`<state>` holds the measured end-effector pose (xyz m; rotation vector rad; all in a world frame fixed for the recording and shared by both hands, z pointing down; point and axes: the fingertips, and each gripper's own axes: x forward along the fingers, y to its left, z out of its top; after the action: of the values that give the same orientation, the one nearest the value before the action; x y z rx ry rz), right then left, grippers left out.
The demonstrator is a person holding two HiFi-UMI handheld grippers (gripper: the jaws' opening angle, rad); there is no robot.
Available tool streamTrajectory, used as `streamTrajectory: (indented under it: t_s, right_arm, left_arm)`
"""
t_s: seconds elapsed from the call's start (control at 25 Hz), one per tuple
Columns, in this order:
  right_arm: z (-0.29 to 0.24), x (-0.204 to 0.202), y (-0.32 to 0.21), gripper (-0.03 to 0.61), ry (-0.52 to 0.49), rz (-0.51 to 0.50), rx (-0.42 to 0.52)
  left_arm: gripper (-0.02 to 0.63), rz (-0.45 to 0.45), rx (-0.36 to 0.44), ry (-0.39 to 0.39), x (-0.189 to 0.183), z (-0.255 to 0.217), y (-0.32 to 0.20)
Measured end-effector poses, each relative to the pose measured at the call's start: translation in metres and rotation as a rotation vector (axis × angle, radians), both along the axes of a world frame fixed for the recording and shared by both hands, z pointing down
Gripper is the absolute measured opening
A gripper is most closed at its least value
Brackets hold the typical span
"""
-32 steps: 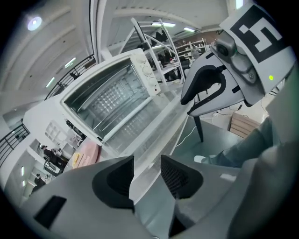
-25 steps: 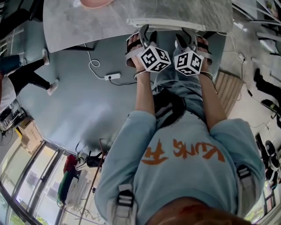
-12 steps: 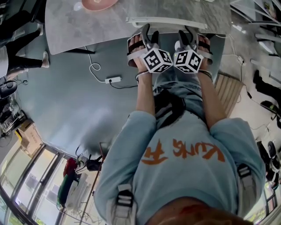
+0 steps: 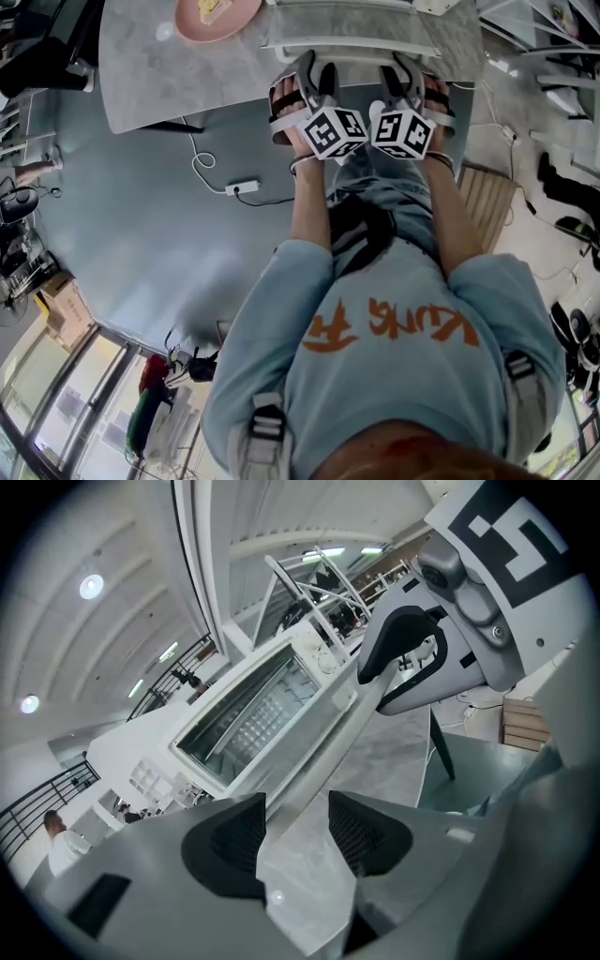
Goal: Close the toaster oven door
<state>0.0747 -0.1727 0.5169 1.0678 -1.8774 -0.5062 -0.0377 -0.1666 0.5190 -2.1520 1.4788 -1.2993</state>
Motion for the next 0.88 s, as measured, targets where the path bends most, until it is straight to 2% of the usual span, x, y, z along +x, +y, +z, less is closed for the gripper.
streamTrajectory:
  t_s: [0.28,0.88]
  right_arm:
    - [-0.029,0.001,-0.024,0.147,-0.004,0.002,0.053]
    - [-0.066,-0.005,-0.070,0.172,-0.025,-0.012,0.145]
  left_arm:
    - [0.202,-0.008,0.065,0.023,0.001,-0.029,-0.026]
    - [0.201,-0.012,0.130,0.071,-0.002,-0.065,-0.075]
